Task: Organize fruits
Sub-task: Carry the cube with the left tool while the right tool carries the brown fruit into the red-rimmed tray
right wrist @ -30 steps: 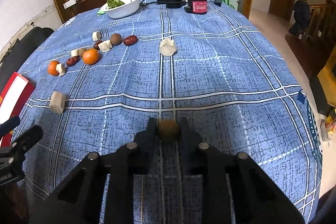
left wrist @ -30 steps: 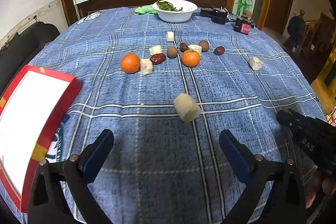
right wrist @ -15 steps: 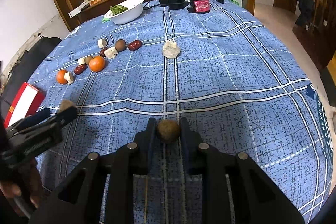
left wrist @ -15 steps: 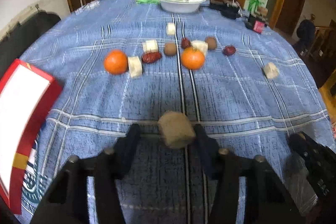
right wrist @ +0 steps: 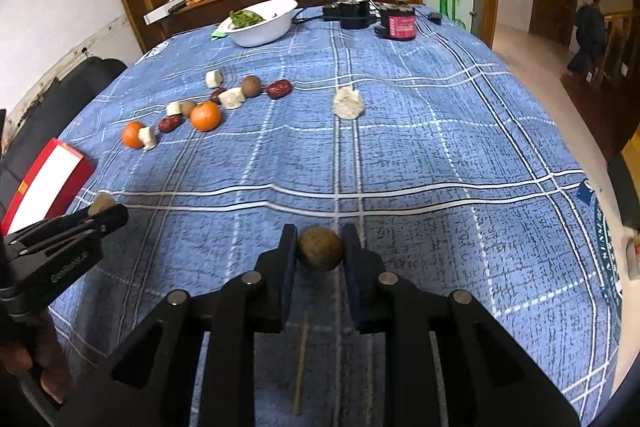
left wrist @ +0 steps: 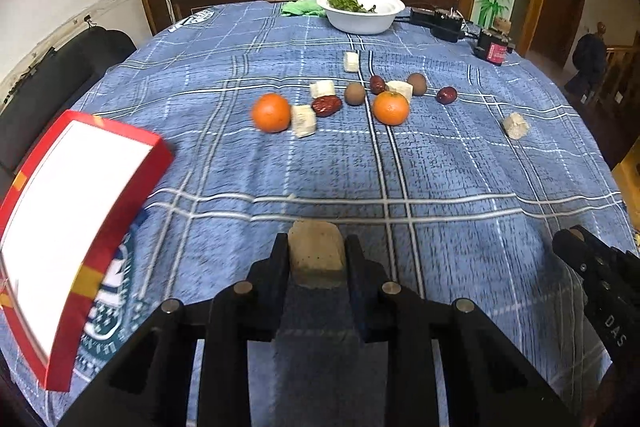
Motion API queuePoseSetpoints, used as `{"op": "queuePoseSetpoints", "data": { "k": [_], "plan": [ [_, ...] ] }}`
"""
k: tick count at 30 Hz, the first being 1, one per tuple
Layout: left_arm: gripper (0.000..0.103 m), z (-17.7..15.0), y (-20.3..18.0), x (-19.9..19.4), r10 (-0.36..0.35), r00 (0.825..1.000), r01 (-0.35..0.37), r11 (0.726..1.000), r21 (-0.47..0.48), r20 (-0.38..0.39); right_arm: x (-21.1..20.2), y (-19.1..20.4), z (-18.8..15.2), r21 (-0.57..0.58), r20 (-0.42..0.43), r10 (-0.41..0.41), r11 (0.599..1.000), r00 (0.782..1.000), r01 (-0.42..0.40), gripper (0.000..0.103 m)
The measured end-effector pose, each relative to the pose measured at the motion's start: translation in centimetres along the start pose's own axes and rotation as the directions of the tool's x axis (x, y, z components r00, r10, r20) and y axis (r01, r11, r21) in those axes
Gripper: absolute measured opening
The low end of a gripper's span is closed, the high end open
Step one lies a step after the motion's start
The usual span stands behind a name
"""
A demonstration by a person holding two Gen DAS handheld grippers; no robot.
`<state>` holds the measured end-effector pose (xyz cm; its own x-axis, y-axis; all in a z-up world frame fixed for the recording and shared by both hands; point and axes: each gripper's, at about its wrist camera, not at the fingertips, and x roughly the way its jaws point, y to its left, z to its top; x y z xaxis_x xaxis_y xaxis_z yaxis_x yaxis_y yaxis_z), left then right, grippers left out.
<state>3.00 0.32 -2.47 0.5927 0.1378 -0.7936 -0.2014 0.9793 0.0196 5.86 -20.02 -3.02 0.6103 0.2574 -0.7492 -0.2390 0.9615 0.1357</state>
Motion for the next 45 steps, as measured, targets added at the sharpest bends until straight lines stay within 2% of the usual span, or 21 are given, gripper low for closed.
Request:
{"op": "queuePoseSetpoints", "data": {
  "k": [5, 13, 18, 24, 31, 36, 38, 41, 42, 43, 44, 45],
  "plan": [
    [0.026, -0.5, 2.3, -1.9, -0.007, 1.000, 0.008, 1.000, -0.029, 0.013, -1.3, 2.8, -0.4, -0.047, 0.008, 0.017, 0.999, 1.000, -0.017, 0.024],
    [0.026, -1.2, 10.4, -4.7, 0.030, 0.999, -0.023, 0.988, -0.155, 0.044, -2.8, 9.8, -0.3, -0.157, 0.022, 0.098, 0.983, 0.995, -0.093, 0.024],
    [0.026, -1.6, 17.1, -5.3, 0.092, 0.994, -0.075, 0.961, -0.265, 0.053, -3.4, 15.5, 0.0, -0.230, 0.030, 0.183, 0.958, 0.983, -0.171, 0.024],
    [0.026, -2.0, 23.5, -4.1, 0.165, 0.986, -0.154, 0.924, -0.351, 0.003, -2.5, 22.8, 0.7, -0.305, 0.015, 0.284, 0.914, 0.959, -0.266, 0.024],
    [0.026, -3.1, 26.3, -3.1, 0.195, 0.980, -0.192, 0.906, -0.376, -0.031, -0.1, 29.7, 1.6, -0.350, -0.011, 0.364, 0.871, 0.931, -0.345, 0.024],
    [0.026, -4.1, 27.0, -2.3, 0.169, 0.984, -0.180, 0.906, -0.382, -0.063, 2.3, 32.7, 2.0, -0.340, -0.045, 0.394, 0.858, 0.918, -0.385, 0.025],
    [0.026, -4.5, 27.0, -2.0, 0.155, 0.985, -0.173, 0.907, -0.383, -0.079, 3.4, 33.7, 1.9, -0.330, -0.079, 0.399, 0.854, 0.913, -0.402, 0.025],
    [0.027, -5.1, 26.7, -2.4, 0.155, 0.986, -0.167, 0.909, -0.382, -0.063, 5.3, 34.7, 1.5, -0.309, -0.137, 0.390, 0.857, 0.911, -0.413, 0.025],
    [0.030, -5.3, 26.5, -2.5, 0.138, 0.989, -0.149, 0.912, -0.383, -0.056, 5.8, 35.0, 1.2, -0.307, -0.154, 0.382, 0.858, 0.911, -0.412, 0.029],
    [0.042, -5.4, 26.2, -2.6, 0.125, 0.991, -0.135, 0.914, -0.382, -0.052, 6.0, 35.0, 1.1, -0.307, -0.158, 0.376, 0.860, 0.913, -0.407, 0.038],
    [0.051, -5.7, 25.8, -2.7, 0.113, 0.993, -0.122, 0.919, -0.375, -0.047, 6.1, 34.9, 0.9, -0.300, -0.163, 0.370, 0.864, 0.915, -0.403, 0.056],
    [0.058, -5.8, 25.3, -2.9, 0.115, 0.993, -0.120, 0.927, -0.356, -0.036, 6.1, 34.7, 0.7, -0.289, -0.168, 0.383, 0.862, 0.908, -0.417, 0.068]
  ]
}}
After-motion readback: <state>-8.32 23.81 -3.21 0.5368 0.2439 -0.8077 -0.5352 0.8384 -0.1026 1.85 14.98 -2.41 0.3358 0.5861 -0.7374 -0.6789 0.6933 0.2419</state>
